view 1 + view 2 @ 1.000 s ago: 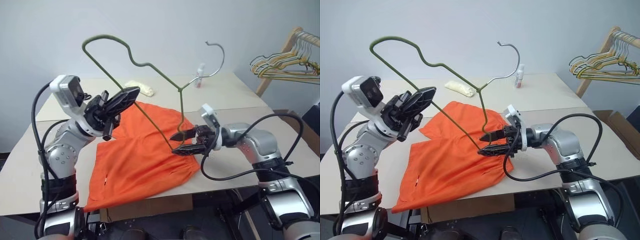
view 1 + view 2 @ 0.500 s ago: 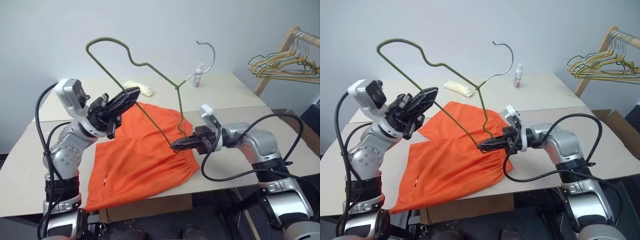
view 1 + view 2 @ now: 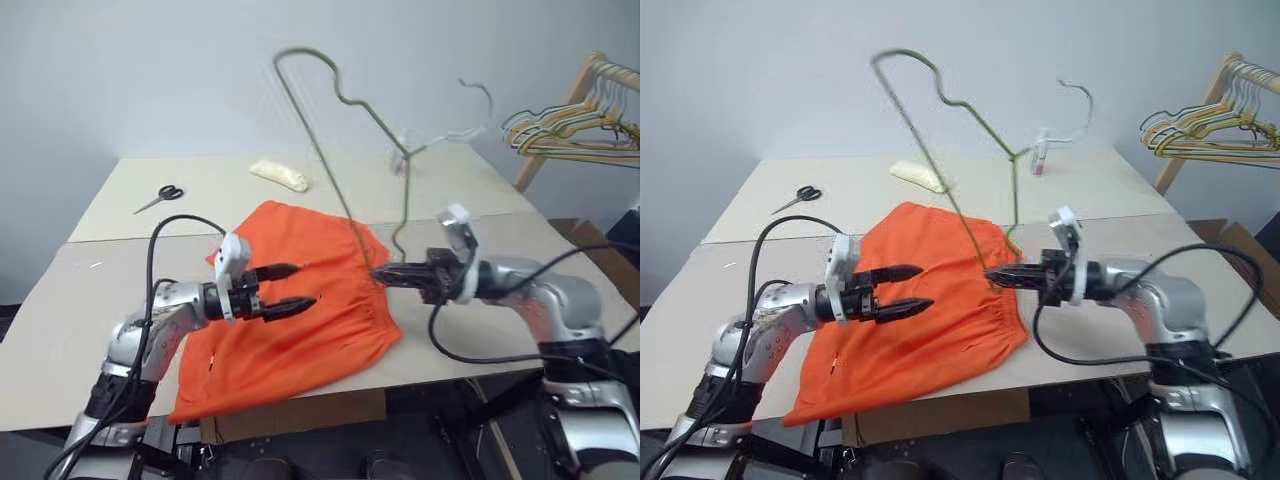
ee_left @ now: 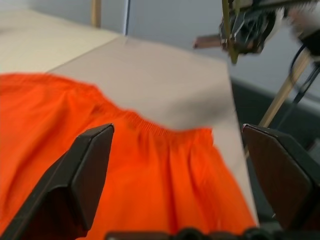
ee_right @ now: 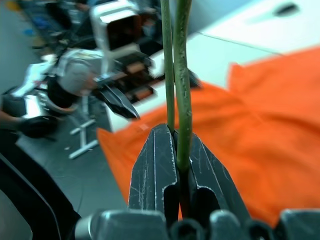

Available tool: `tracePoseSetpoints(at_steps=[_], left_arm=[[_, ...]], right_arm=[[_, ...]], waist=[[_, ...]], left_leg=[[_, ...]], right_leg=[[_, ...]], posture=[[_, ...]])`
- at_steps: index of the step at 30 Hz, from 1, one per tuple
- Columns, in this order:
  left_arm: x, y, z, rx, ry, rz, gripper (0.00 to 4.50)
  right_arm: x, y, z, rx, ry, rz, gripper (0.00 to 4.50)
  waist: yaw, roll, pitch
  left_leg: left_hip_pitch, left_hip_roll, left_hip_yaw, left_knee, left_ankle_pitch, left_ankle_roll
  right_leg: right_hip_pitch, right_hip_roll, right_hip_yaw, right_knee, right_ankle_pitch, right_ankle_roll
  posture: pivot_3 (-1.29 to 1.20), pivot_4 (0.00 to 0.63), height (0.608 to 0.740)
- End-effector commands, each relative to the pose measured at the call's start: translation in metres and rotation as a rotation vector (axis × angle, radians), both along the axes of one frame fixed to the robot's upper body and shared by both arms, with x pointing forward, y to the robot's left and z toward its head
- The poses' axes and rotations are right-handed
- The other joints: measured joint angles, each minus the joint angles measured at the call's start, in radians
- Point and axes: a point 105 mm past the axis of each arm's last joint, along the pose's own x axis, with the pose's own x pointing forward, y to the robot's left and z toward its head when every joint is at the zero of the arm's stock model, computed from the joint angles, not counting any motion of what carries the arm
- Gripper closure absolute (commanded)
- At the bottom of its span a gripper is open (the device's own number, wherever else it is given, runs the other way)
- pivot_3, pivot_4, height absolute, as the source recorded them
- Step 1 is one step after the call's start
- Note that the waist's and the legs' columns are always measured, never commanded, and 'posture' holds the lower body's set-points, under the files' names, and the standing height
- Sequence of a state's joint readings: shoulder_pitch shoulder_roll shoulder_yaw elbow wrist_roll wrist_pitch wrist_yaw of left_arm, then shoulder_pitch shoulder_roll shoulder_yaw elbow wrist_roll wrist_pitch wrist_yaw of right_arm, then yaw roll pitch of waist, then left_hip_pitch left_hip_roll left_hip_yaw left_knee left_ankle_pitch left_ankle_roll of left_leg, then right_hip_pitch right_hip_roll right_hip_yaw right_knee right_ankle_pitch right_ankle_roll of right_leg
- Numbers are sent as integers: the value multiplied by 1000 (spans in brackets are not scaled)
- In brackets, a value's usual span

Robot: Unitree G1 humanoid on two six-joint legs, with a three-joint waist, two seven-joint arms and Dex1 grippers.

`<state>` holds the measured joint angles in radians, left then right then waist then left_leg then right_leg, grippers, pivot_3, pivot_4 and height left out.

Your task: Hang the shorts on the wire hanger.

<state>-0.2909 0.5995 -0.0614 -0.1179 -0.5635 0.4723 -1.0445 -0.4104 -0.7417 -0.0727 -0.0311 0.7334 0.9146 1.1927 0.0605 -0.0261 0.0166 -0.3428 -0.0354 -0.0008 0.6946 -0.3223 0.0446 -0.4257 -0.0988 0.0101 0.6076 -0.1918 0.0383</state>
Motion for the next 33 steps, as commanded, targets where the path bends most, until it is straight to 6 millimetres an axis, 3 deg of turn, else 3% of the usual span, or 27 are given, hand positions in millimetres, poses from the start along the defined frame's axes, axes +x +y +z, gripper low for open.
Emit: tracePoseSetpoints(at_steps=[1, 6, 13, 17, 25, 33], left_arm=[[-14, -5, 19, 55, -148, -104, 46], [-29, -6, 32, 69, -205, -195, 46], [-36, -5, 28, 194, -259, -260, 46], [-39, -4, 26, 201, -255, -271, 46], [-49, -8, 30, 191, -265, -319, 46], [-47, -4, 24, 214, -256, -308, 46]], right_arm=[[-11, -32, -6, -101, 55, -108, 4500], [-36, -63, -31, -176, 347, -140, 4500], [-76, -113, -50, -178, 693, -83, 4500], [-82, -134, -73, -286, 792, -133, 4500], [-74, -146, -91, -328, 836, -180, 4500], [-67, -129, -85, -269, 829, -122, 4500]], waist=[[6, 0, 0], [6, 3, 0], [5, 4, 1], [4, 4, 2], [3, 5, 2], [9, 5, 2]], left_leg=[[-1, 0, 0, 0, 0, 1], [-1, 0, 2, 1, -1, 2], [2, 1, 3, 3, -2, 4], [2, 1, 4, 4, -2, 4], [5, 1, 5, 4, -2, 4], [5, 1, 5, 5, -2, 4]], right_leg=[[0, -1, 0, 0, 0, 0], [0, -3, 0, 0, 0, 0], [5, 2, 0, -2, 0, 1], [5, 2, 0, -1, 0, 2], [6, 3, 2, 0, 0, 2], [6, 2, 2, 0, 0, 2]], posture=[[79, 0, 740], [76, 0, 740], [100, 0, 740], [109, 0, 740], [119, 0, 740], [127, 0, 740]])
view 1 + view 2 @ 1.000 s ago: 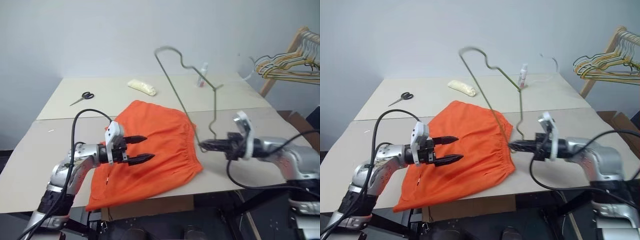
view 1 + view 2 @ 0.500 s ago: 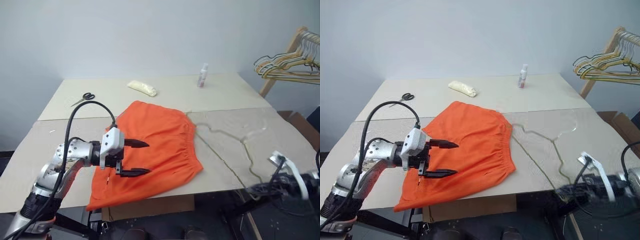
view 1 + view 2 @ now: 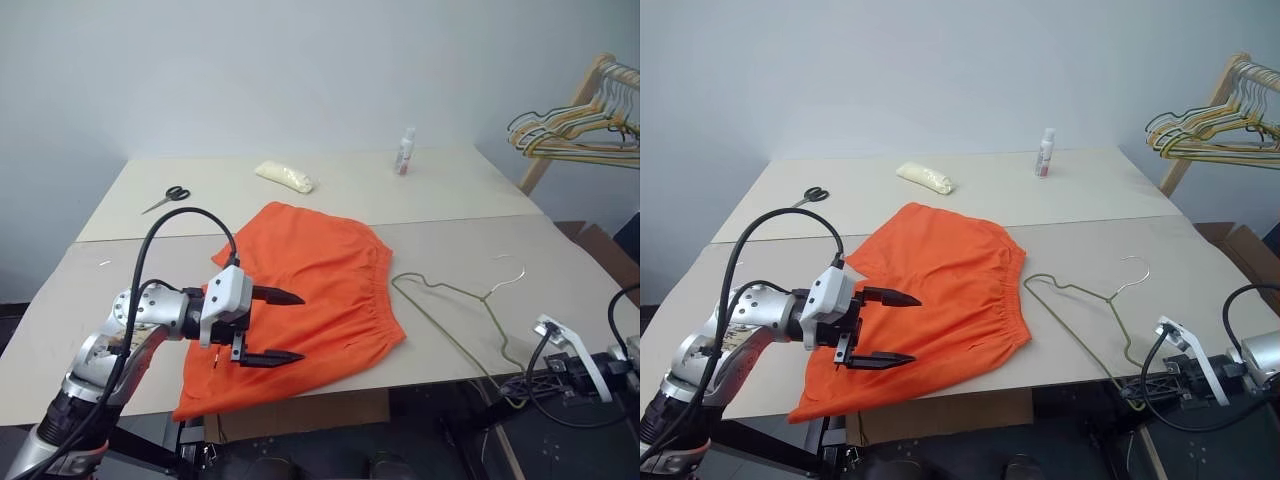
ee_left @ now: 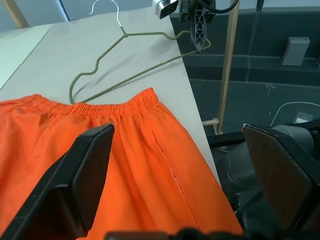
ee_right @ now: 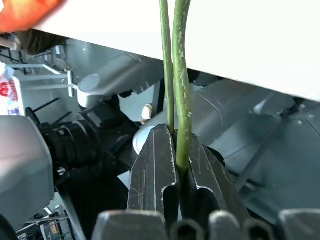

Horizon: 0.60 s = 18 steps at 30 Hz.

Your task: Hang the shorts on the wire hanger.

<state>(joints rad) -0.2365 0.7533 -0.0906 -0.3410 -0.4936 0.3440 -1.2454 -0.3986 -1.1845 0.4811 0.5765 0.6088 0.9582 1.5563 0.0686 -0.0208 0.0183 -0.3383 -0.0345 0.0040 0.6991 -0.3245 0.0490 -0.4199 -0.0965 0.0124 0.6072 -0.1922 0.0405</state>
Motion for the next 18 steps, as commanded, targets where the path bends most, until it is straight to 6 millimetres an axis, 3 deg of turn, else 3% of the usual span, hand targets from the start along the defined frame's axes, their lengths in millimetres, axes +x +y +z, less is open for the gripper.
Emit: tracePoseSetpoints(at_steps=[1, 13, 18], left_arm=[[0, 2, 4, 11, -42, -4, 46], [-1, -1, 0, 37, -52, 4, 46], [-1, -2, -5, 48, -58, 1, 46]], right_arm=[[5, 15, 14, 103, -24, 45, 4500], [6, 25, 24, 180, -48, 82, 4500], [15, 30, 18, 164, -10, 75, 4500]], waist=[[0, 0, 0], [5, 0, 0], [2, 0, 0]], left_leg=[[0, 0, 0, 0, 0, 0], [0, 0, 0, 0, 0, 0], [0, 0, 0, 0, 0, 0]], right_leg=[[0, 0, 0, 0, 0, 0], [0, 0, 0, 0, 0, 0], [-1, 0, 0, 0, 0, 0]], posture=[[127, 0, 740], [143, 0, 740], [145, 0, 740]])
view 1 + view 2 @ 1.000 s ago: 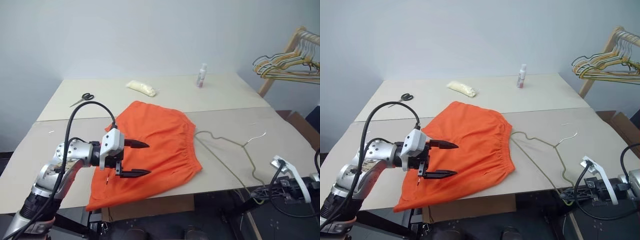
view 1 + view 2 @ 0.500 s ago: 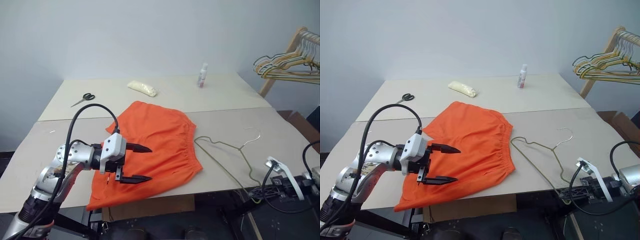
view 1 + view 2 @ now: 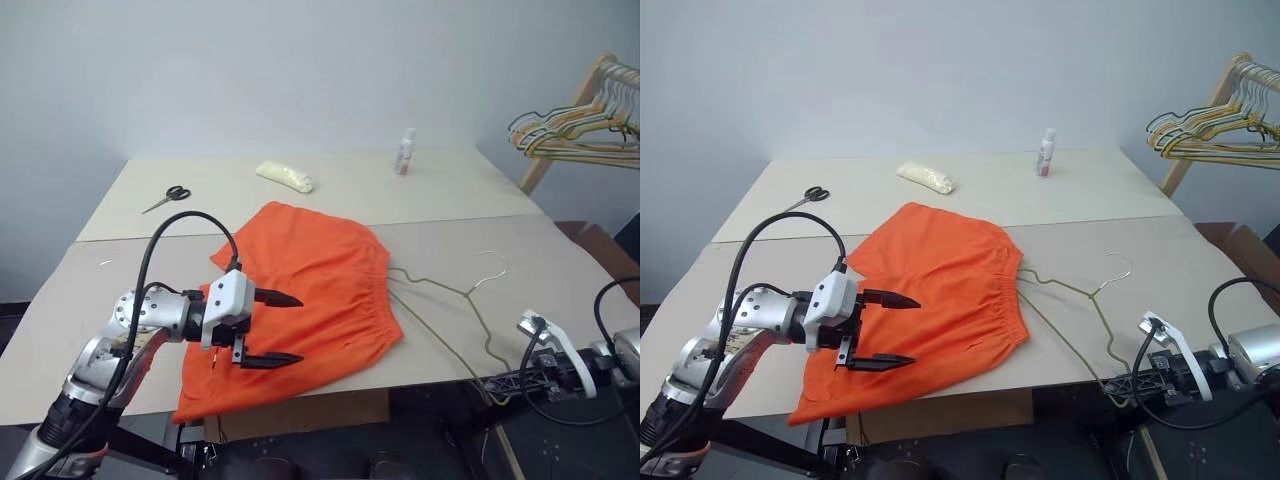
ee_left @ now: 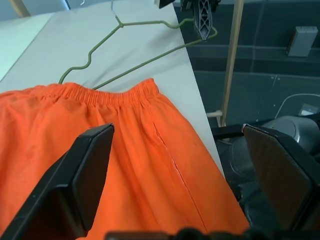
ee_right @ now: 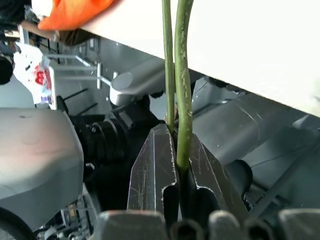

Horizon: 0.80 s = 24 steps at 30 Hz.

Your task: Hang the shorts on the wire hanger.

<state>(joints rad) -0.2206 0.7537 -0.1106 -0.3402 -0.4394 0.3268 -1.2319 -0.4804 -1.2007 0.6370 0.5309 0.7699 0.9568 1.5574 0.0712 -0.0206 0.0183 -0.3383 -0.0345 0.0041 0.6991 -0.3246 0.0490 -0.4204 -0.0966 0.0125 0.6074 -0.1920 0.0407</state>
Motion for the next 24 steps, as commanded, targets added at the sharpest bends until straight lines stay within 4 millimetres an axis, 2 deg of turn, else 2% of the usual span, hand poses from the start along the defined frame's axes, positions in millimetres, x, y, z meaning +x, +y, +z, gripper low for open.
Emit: tracePoseSetpoints(at_steps=[1, 4, 10, 17, 21, 24], left_arm=[[-2, -4, 5, 2, -48, -20, 46], [-3, -6, 6, -2, -47, -20, 46], [-5, -5, 1, 14, -48, -7, 46], [-5, -7, 1, 8, -49, -1, 46], [-5, -7, 2, 6, -50, 0, 46], [-6, -7, 1, 7, -47, -7, 46]], right_arm=[[15, 6, 11, 60, -25, -2, 4500], [29, 10, 13, 61, -46, -15, 4500], [45, 20, 11, 62, -51, -21, 4500], [52, 26, -7, -3, -17, -6, 4500], [62, 29, 3, 42, -60, -34, 4500], [62, 35, 9, 63, -74, -1, 4500]], waist=[[-1, 0, 0], [0, 0, 0], [15, 0, 0], [28, 0, 0], [28, 1, 0], [27, 1, 0]], left_leg=[[0, 0, 0, 0, 0, 0], [0, 0, 0, 0, 0, 0], [-1, 0, -1, 0, 0, 0], [-1, 0, -1, 0, 0, 0], [-2, -1, -2, 0, 0, 0], [-2, -1, -2, 0, 0, 0]], right_leg=[[0, 0, 0, 0, 0, 0], [0, 0, 0, 0, 0, 0], [-1, 0, -1, 0, 0, 0], [-1, 0, -1, 1, 0, 0], [-2, -1, -1, 1, 0, 0], [-2, -1, -2, 1, 0, 0]], posture=[[152, 0, 740], [162, 0, 740], [174, 0, 740], [183, 0, 740], [181, 0, 740], [173, 0, 740]])
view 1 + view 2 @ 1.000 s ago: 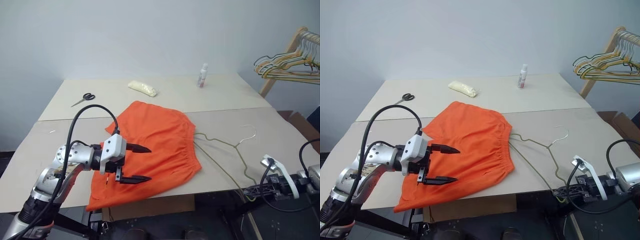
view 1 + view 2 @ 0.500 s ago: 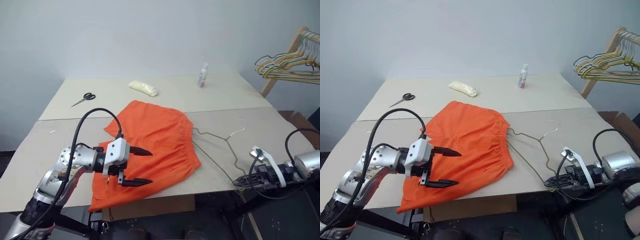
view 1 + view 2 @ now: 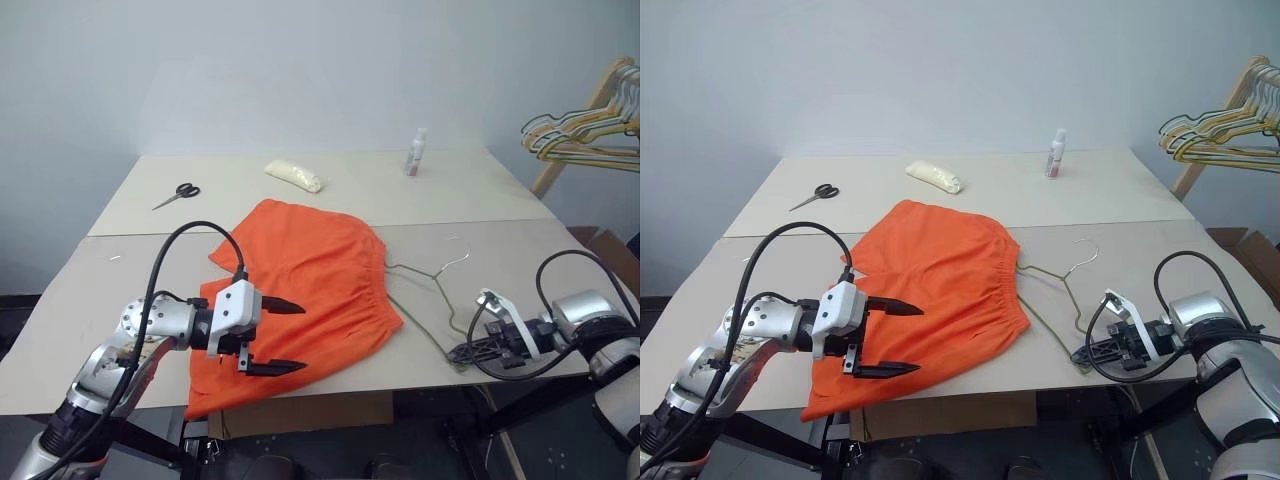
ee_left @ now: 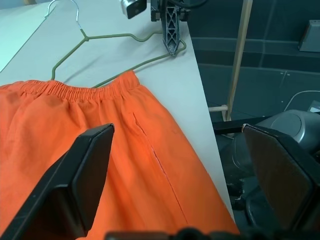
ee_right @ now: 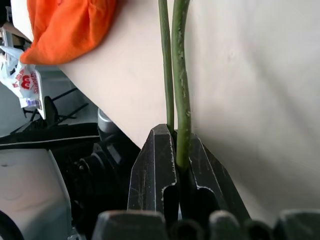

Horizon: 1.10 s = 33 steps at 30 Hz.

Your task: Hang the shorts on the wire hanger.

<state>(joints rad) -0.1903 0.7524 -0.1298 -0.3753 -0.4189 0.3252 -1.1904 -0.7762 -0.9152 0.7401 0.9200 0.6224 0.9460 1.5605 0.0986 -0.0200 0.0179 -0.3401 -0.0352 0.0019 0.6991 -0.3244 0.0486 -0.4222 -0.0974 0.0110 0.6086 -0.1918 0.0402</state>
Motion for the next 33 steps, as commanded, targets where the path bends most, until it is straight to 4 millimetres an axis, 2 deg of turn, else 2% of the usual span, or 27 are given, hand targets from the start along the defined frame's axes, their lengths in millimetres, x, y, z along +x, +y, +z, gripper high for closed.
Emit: tracePoseSetpoints(at_steps=[1, 4, 10, 13, 21, 29, 33], left_arm=[[-2, -3, 6, -1, -41, -25, 46], [-1, -4, 6, 2, -44, -29, 46], [0, -4, 5, 5, -44, -31, 46], [0, -4, 4, 11, -43, -31, 46], [-1, -5, 3, 8, -39, -30, 46], [13, -6, -11, 36, -57, 38, 46], [33, -10, -18, 27, -63, 140, 46]], right_arm=[[6, 10, 23, 85, -58, 59, 4500], [5, 15, 21, 84, -47, 86, 4500], [24, 22, 21, 63, -27, 14, 4500], [28, 26, 19, 37, -31, 33, 4500], [25, 36, 26, 40, -82, 163, 4500], [0, 34, 20, 42, -21, 256, 4500], [-25, 36, 24, 114, 43, 286, 4500]], waist=[[-1, 0, 0], [-1, 0, 0], [-9, 0, 0], [-5, 1, 0], [-2, 1, 0], [-1, 2, 0], [5, 2, 0]], left_leg=[[0, 0, 0, 0, 0, 0], [-1, 0, 0, 0, 0, 0], [0, 0, 0, 0, 0, 0], [0, 0, 0, 0, 0, -1], [-4, -1, -2, 0, 1, -1], [-4, -1, -3, 0, 1, -2], [-5, -1, -3, 1, 1, -1]], right_leg=[[0, 0, 0, 0, 0, 0], [-1, 0, 0, 0, 0, 0], [0, 1, 0, 1, 0, 0], [-1, 1, 0, 1, 0, 0], [-3, 0, -1, 1, 0, 0], [-3, 0, -2, 0, 0, 0], [-3, -1, -3, 0, 0, 0]], posture=[[173, 0, 740], [168, 0, 740], [173, 0, 740], [175, 0, 740], [180, 0, 740], [167, 0, 740], [147, 0, 740]])
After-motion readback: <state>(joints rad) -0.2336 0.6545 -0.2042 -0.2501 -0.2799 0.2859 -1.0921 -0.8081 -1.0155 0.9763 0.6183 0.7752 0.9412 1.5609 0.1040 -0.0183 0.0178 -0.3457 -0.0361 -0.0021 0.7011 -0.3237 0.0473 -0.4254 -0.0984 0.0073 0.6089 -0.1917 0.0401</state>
